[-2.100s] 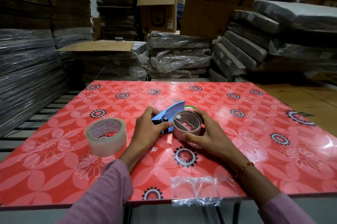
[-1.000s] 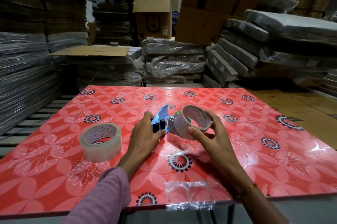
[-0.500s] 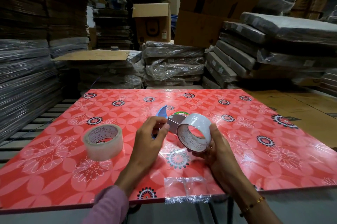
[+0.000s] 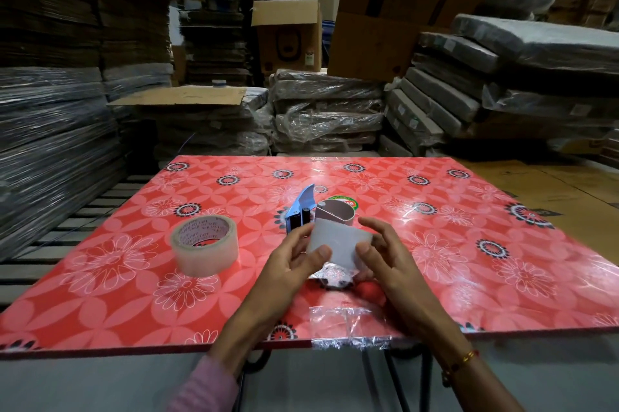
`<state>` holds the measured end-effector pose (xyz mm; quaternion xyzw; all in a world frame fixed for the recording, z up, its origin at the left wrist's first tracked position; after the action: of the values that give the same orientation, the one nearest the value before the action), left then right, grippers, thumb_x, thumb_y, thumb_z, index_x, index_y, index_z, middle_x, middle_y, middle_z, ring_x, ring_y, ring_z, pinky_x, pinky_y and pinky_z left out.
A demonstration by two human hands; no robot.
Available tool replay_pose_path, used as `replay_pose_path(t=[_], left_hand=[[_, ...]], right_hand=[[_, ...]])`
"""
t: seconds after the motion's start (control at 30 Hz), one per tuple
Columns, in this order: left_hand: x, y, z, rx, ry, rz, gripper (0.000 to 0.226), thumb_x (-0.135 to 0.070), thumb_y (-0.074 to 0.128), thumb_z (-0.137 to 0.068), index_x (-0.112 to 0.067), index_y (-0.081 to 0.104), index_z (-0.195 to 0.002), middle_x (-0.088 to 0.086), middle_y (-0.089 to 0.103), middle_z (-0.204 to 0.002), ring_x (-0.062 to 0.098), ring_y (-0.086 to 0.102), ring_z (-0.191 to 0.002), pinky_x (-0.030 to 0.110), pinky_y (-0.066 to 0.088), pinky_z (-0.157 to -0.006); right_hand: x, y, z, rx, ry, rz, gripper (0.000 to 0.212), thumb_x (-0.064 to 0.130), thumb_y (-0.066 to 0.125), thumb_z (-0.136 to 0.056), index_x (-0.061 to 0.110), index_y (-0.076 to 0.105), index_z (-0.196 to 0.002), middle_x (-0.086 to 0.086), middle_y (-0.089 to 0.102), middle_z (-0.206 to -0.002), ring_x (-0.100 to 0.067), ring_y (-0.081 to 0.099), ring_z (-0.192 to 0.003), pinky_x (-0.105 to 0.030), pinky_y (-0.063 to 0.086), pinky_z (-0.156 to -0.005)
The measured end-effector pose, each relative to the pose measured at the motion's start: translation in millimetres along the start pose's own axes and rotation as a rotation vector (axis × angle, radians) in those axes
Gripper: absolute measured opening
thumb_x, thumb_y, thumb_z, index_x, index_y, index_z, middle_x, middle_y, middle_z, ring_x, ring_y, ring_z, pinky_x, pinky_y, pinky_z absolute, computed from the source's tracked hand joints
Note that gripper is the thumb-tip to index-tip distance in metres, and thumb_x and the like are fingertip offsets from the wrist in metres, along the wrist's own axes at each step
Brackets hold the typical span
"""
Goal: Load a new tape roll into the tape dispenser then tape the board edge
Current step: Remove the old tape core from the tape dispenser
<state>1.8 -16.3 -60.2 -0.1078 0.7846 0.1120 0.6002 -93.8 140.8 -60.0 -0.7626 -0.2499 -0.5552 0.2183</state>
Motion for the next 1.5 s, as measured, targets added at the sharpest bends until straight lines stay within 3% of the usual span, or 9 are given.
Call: replay_pose_path(t=[0.13,0.23,0.47,0.63,0.8,0.87,1.03,1.27,1.5], left_hand=[[-4.1,-4.2,-2.0,-0.143,-0.042,0.147,0.039,-0.045,0.061,-0.088,-0.036,0.060,-0.125,0.008,0.069,-0.121,0.029,0.073,-0.102,0.036,0.061,-0.079],[-2.8,-5.5,-3.0,-0.173,-0.089,0.166,0.043,-0.054,0.057,-0.086,-0.026,0.063,-0.119,0.021,0.068,-0.118,0.040,0.074,-0.090,0.041,0.064,-0.073],[-0.6,-5.1,-1.1,-0.154,-0.069,0.052,0.044,-0.052,0.057,-0.088,-0.029,0.060,-0.126,0.025,0.069,-0.109,0.035,0.074,-0.075,0.036,0.063,-0.068],[3.7,-1.8,0.8,-0.028,0.067,-0.349,0.080,-0.034,0.081,-0.080,-0.055,0.035,-0.142,-0.018,0.045,-0.135,0.007,0.060,-0.110,0.035,0.059,-0.086],[1.9,-1.8,1.5,-0.053,0.104,-0.296,0.077,-0.038,0.083,-0.072,-0.051,0.043,-0.137,-0.017,0.053,-0.139,0.010,0.057,-0.124,0.050,0.052,-0.099],[0.5,-3.3,2.4,-0.068,0.093,-0.280,0.073,-0.039,0.082,-0.073,-0.049,0.046,-0.136,-0.017,0.058,-0.135,0.016,0.061,-0.121,0.052,0.051,-0.101],[-3.5,-1.0,3.9,-0.068,0.096,-0.333,0.067,-0.036,0.076,-0.085,-0.043,0.043,-0.143,-0.012,0.058,-0.136,0.002,0.057,-0.122,0.044,0.052,-0.101],[-3.9,1.7,5.7,0.034,0.055,-0.374,0.073,-0.055,0.067,-0.084,-0.044,0.035,-0.149,-0.020,0.056,-0.141,0.005,0.052,-0.132,0.046,0.043,-0.111],[3.7,-4.1,2.5,0.013,0.047,-0.384,0.071,-0.038,0.071,-0.089,-0.043,0.034,-0.150,-0.014,0.052,-0.145,0.001,0.048,-0.134,0.041,0.041,-0.113]], right_hand=[[1.6,-0.8,0.3,0.018,-0.067,0.035,0.058,0.040,0.074,-0.085,0.037,0.053,-0.138,0.010,0.061,-0.134,-0.025,0.072,-0.099,-0.034,0.060,-0.076],[1.3,-0.4,-0.1,0.049,-0.082,0.045,0.054,0.025,0.076,-0.087,0.034,0.057,-0.137,0.008,0.060,-0.139,-0.028,0.070,-0.104,-0.040,0.062,-0.083],[-0.9,-2.3,-1.4,-0.064,-0.083,-0.008,0.045,0.033,0.070,-0.083,0.031,0.063,-0.128,-0.009,0.074,-0.105,-0.024,0.073,-0.092,-0.036,0.061,-0.083],[-0.9,-6.5,-1.2,-0.141,-0.030,-0.183,0.038,0.036,0.064,-0.089,0.032,0.064,-0.127,-0.014,0.075,-0.089,-0.031,0.074,-0.080,-0.032,0.060,-0.075],[-1.8,-4.1,-0.5,-0.075,-0.016,-0.117,0.041,0.041,0.060,-0.091,0.027,0.065,-0.130,-0.008,0.073,-0.081,-0.023,0.071,-0.072,-0.026,0.057,-0.062],[-1.1,-1.9,0.7,-0.056,-0.017,-0.071,0.043,0.045,0.062,-0.089,0.031,0.065,-0.129,-0.002,0.074,-0.092,-0.017,0.072,-0.076,-0.026,0.059,-0.063],[2.8,2.1,6.4,-0.021,-0.137,0.272,0.059,0.059,0.068,-0.081,0.044,0.052,-0.136,0.019,0.056,-0.134,0.001,0.061,-0.117,-0.020,0.057,-0.083],[-1.6,-2.5,5.9,-0.004,-0.119,0.219,0.081,0.057,0.078,-0.075,0.040,0.042,-0.145,0.015,0.056,-0.142,-0.014,0.060,-0.127,-0.045,0.053,-0.103],[-0.1,-7.6,6.7,-0.070,-0.107,0.360,0.085,0.062,0.077,-0.071,0.041,0.039,-0.145,0.016,0.050,-0.145,-0.003,0.056,-0.126,-0.028,0.049,-0.103]])
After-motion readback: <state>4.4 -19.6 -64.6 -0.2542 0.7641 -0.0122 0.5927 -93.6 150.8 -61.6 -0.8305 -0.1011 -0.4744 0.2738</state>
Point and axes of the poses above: each hand's wrist, its own z-axis away from the middle knuckle, its own y-axis out of the palm, x = y × z, the point moved 2 cm from there along -z, towards the middle knuckle
